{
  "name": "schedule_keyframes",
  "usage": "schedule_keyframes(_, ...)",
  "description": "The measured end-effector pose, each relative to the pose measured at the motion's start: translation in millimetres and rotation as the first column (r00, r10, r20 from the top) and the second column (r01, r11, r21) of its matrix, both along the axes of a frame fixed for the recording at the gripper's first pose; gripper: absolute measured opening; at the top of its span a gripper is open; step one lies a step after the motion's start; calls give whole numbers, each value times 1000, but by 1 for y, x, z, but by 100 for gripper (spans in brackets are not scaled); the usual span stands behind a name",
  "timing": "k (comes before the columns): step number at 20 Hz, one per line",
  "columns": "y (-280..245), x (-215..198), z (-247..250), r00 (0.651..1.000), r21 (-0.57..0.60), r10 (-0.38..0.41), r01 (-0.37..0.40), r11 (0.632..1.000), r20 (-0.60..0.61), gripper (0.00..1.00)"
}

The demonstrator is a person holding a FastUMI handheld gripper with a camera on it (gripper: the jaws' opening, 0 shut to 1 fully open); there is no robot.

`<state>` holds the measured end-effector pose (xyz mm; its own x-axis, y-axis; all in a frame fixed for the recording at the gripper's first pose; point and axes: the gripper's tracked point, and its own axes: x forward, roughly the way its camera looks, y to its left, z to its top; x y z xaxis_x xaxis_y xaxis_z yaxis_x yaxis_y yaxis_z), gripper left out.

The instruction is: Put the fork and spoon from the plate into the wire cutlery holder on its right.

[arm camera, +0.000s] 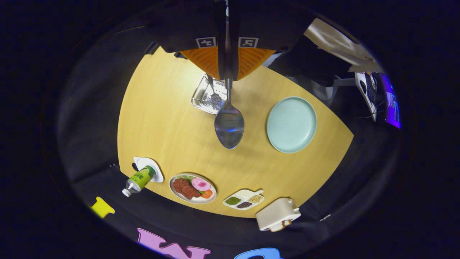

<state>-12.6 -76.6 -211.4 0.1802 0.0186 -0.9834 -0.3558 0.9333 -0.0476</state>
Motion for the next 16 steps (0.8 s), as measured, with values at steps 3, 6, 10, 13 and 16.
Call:
schedule_keyframes(3,-31,-23,-18,993,-53,13,-19,998,-120,8)
schedule_keyframes(6,-55,-33,-38,974,-130,36,-66,989,-224,8)
schedule_keyframes(10,-47,-30,-53,947,-113,22,-61,992,-321,8)
schedule_keyframes(13,-45,-29,-55,906,-119,21,-79,990,-423,8)
schedule_keyframes(16,-43,-25,-63,874,-135,13,-89,987,-485,8)
